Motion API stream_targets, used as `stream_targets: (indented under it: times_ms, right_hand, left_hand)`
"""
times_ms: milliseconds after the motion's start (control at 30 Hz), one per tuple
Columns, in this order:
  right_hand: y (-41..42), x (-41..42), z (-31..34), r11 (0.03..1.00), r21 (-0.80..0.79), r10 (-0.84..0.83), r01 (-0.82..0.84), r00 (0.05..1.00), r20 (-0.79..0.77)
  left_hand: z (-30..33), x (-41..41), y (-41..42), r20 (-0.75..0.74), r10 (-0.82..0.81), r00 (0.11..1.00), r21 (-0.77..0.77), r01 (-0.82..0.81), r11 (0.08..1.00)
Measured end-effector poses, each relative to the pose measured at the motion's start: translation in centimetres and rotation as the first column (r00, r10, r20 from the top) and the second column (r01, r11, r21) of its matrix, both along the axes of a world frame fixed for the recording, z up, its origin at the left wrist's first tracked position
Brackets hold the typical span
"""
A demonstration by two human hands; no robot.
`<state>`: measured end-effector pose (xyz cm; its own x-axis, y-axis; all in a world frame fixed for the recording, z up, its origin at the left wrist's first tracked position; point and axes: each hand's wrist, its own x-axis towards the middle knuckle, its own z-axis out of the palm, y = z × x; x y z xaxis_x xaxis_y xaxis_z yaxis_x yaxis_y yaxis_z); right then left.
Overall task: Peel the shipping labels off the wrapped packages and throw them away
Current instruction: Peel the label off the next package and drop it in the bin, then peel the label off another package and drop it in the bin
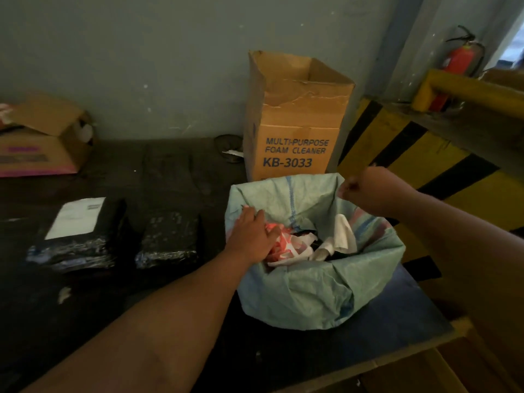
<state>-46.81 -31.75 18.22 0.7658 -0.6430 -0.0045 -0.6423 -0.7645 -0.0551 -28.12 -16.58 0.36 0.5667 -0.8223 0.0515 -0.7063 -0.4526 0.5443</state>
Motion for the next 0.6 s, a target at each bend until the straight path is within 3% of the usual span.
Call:
stream_targets:
  times_ms: [167, 333, 467, 600]
  right_hand:
    - [4.3, 7.4, -2.9, 0.97, 0.152, 0.183, -0.189, 0.982, 0.054]
    - [9.1, 15.8, -5.8, 0.909, 0.22, 0.339, -0.354, 0.935, 0.104]
    - [12.0, 22.0, -9.0, 0.889, 0.26, 0.366, -0.376, 0.926, 0.088]
    - [13.5, 27.1, -12.9, 0.865, 0.369, 0.342, -0.34, 0.938, 0.062]
  left_hand:
    - [0.2, 4.3, 4.1, 0.075, -0.004, 0.997, -0.063, 0.008, 0.998]
    - [-1.5, 11.8, 11.2, 0.107, 0.134, 0.985, 0.11, -0.146, 0.983]
    - [-4.7, 17.1, 16.2, 0.112, 0.212, 0.971, 0.226, -0.233, 0.946]
    - [-7.0, 20.6, 18.7, 0.023, 0.232, 0.973, 0.285, -0.229, 0.931]
